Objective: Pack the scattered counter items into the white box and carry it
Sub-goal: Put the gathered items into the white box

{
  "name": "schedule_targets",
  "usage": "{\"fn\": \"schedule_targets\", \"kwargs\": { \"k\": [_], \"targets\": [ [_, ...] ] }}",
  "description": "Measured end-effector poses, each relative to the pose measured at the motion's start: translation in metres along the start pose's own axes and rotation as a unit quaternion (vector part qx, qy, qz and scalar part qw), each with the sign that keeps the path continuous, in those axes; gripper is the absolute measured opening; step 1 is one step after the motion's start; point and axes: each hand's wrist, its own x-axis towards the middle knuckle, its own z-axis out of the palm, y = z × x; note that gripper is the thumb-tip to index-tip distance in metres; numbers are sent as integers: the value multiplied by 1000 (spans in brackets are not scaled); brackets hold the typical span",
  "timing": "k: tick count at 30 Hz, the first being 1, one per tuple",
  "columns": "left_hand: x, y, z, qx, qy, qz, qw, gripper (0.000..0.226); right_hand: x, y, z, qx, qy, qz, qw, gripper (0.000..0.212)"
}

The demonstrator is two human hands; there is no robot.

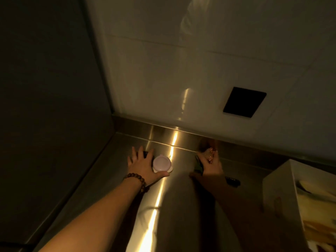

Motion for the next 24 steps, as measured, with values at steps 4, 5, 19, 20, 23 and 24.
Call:
{"fn": "schedule_targets", "kwargs": {
  "k": [4, 5, 19, 20, 23, 24],
  "targets": [
    [7, 7, 11, 21, 19, 26, 999, 110, 2, 2, 12, -33, 40, -33, 998, 73],
    [7, 8, 13, 28, 18, 34, 999, 107, 4, 1, 13, -31, 42, -31, 998, 69],
    [-13, 21, 18, -45, 58, 95, 993, 78, 1, -12, 16, -21, 65, -64, 996, 28],
    [-16, 24, 19, -54, 59, 96, 992, 77, -1, -13, 16, -23, 62, -65, 996, 28],
    [-22, 27, 12, -104, 75, 88, 988, 74, -8, -14, 16, -15, 55, -65, 996, 26],
    [-22, 26, 8, -121, 83, 83, 986, 73, -11, -15, 16, -7, 55, -64, 996, 24]
  ]
}}
